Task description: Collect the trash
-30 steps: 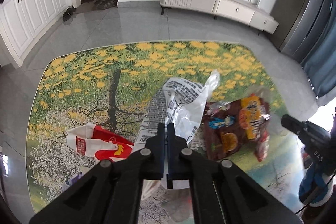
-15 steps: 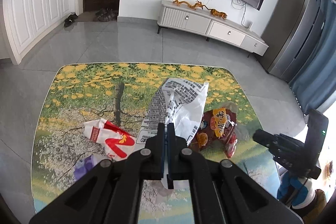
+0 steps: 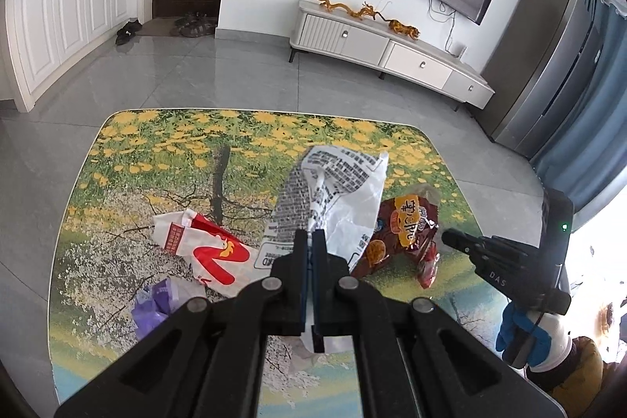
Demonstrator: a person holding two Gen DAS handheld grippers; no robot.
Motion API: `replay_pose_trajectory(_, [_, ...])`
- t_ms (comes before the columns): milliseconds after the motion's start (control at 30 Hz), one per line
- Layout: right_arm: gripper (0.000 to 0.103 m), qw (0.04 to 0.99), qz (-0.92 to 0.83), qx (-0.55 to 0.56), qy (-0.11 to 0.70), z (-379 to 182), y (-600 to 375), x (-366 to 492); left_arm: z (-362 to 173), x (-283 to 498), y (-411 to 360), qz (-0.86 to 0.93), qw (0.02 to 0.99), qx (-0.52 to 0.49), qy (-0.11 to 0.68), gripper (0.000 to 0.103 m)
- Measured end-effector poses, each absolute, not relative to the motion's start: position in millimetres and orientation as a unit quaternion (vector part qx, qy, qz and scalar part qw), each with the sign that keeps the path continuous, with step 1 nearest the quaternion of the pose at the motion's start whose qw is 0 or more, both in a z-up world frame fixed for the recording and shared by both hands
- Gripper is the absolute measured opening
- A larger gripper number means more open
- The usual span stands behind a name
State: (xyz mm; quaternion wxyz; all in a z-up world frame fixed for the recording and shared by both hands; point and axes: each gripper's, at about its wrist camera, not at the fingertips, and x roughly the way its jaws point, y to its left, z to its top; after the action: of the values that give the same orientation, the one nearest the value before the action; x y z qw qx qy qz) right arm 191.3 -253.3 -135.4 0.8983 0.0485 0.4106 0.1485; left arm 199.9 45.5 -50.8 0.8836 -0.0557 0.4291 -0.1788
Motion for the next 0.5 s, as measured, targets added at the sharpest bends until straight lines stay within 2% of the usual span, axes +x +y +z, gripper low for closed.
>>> replay_pose_trajectory(500, [0.002,0.931,0.142,0.053,0.332,-64.6,-277.6,130.1,-16.1,157.3,41.4,-0.191,0.896,-0.064,0.396,0.001])
